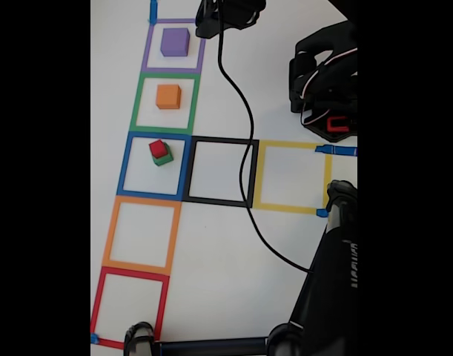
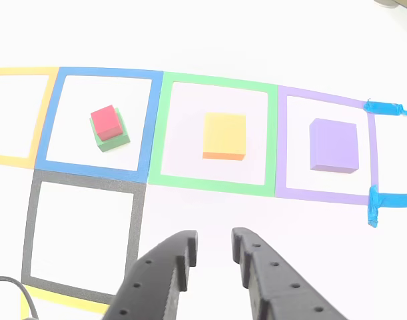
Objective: Tower of hanoi
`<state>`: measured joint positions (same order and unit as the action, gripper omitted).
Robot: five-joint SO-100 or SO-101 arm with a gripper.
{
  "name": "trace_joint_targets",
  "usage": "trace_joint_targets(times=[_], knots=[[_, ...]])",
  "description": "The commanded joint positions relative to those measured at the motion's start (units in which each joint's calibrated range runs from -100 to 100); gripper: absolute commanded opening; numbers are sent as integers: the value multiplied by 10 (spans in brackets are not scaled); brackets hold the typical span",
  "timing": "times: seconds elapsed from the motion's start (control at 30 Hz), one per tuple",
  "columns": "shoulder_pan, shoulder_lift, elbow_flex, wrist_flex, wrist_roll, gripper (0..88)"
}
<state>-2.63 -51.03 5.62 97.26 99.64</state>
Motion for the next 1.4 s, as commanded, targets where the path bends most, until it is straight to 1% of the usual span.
trace_joint_targets(times=[0.0,0.17,0.37,0.47,0.57,0.63,0.67,0.77,0.93,1.1,1.23,1.37], knots=[[-24,-46,56,-39,4,44],[-40,-64,134,-92,4,75],[-38,-90,267,-219,4,126],[-37,-100,333,-300,4,153],[-39,-105,395,-380,4,203],[-41,-109,434,-432,4,297],[-42,-110,450,-452,4,314],[-47,-109,495,-503,4,323],[-66,-98,574,-621,4,329],[-96,-74,707,-841,4,326],[-121,-51,760,-935,4,330],[-140,0,818,-1071,4,330]])
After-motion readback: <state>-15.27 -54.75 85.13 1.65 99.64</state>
